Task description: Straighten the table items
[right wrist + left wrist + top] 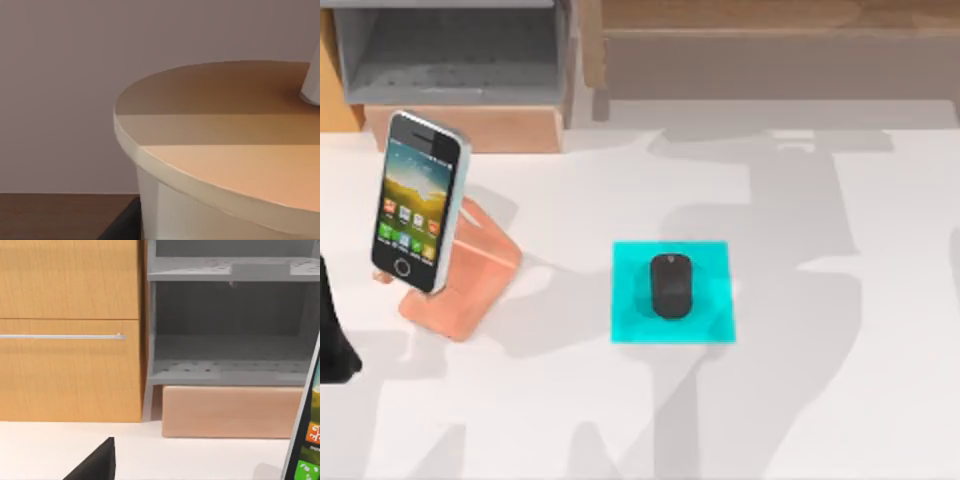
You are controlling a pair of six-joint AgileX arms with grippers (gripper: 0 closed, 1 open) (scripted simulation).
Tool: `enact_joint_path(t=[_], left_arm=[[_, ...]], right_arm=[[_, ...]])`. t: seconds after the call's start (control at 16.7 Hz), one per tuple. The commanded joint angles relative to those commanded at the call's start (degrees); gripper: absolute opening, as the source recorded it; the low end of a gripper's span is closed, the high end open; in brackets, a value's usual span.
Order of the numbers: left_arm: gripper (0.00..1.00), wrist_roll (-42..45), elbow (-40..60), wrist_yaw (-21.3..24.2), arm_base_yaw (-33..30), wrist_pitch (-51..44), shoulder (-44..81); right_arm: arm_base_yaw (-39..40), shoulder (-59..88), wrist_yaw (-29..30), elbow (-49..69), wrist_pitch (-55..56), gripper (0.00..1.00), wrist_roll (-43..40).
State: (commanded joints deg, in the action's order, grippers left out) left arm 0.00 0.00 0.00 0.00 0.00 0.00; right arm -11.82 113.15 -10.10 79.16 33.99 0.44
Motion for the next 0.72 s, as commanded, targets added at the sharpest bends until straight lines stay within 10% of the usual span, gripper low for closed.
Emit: enact_joint_path(t=[0.72], left_arm=[[1.00,0.00,0.00,0.00,0.00,0.00,0.00]], right_arm=[[0.01,-0.04,0.00,-0.02,0.00,0.00,0.00]])
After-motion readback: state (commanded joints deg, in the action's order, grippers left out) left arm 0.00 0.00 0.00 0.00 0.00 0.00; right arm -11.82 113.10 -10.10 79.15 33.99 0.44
